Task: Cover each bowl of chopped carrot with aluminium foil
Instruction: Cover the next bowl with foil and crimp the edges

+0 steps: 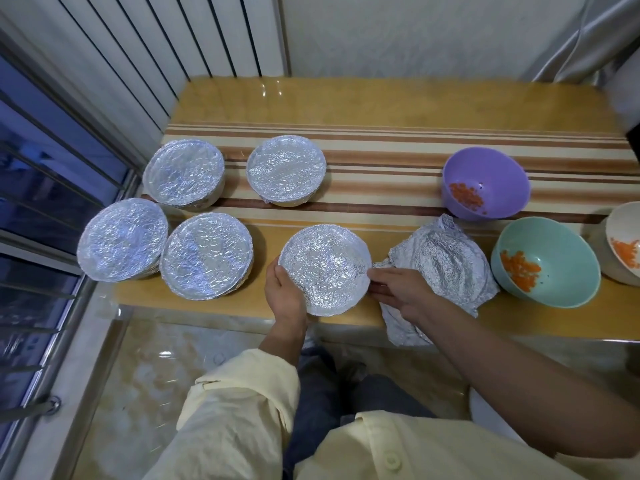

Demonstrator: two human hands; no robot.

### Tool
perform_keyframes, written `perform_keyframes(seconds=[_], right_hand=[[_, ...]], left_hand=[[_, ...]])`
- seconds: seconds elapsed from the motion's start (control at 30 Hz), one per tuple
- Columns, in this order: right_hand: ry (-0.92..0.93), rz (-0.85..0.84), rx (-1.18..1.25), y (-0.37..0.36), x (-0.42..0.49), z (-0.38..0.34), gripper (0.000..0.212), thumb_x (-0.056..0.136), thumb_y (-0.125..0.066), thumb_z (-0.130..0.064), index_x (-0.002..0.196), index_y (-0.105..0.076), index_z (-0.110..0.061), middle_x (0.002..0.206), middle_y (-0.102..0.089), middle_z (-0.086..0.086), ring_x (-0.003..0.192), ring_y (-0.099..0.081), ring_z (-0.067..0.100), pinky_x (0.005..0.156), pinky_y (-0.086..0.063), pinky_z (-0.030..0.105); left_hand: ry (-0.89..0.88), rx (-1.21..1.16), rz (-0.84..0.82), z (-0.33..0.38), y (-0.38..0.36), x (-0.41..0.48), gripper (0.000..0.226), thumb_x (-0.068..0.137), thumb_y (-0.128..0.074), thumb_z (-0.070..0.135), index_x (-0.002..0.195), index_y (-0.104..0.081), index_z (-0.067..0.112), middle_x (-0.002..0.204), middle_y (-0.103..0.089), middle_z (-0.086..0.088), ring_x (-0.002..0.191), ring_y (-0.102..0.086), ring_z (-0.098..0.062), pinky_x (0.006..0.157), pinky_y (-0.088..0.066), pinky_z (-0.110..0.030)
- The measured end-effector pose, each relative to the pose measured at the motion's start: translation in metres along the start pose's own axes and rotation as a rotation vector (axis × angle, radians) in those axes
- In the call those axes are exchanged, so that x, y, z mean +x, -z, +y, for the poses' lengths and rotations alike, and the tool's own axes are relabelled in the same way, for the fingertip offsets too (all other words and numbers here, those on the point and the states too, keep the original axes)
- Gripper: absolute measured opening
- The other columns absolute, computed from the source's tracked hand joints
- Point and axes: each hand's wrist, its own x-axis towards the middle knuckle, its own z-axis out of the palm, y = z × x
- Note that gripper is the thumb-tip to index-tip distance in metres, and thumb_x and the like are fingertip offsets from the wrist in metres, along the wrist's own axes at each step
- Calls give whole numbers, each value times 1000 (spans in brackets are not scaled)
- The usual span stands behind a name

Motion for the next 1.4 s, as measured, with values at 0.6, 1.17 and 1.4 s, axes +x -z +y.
perform_keyframes(seconds=[0.6,1.17,1.4], right_hand=[[58,72,173,-16,-18,15,38,102,-35,-20,124,-56,1,119,-64,15,97,-62,21,80,-50,27],[118,11,147,-14,-4,-12,43,102,-38,-28,140,-41,-8,125,-60,5,103,-58,14,62,-43,18],[174,19,-5,-12,8,-17,40,99,-41,-31,130,-50,-8,114,-66,7,102,-62,17,81,-42,29]], left_hand=[[52,-134,23,5,-7,-11,35,109,-29,13,137,-50,9,125,-59,-13,113,-57,-26,103,-46,-41],[74,-109,35,10,-5,-6,36,109,-28,12,137,-49,3,132,-58,-21,109,-56,-26,99,-47,-39],[60,-70,13,11,1,-2,36,109,-29,10,135,-52,4,122,-60,-15,110,-57,-28,93,-47,-36]])
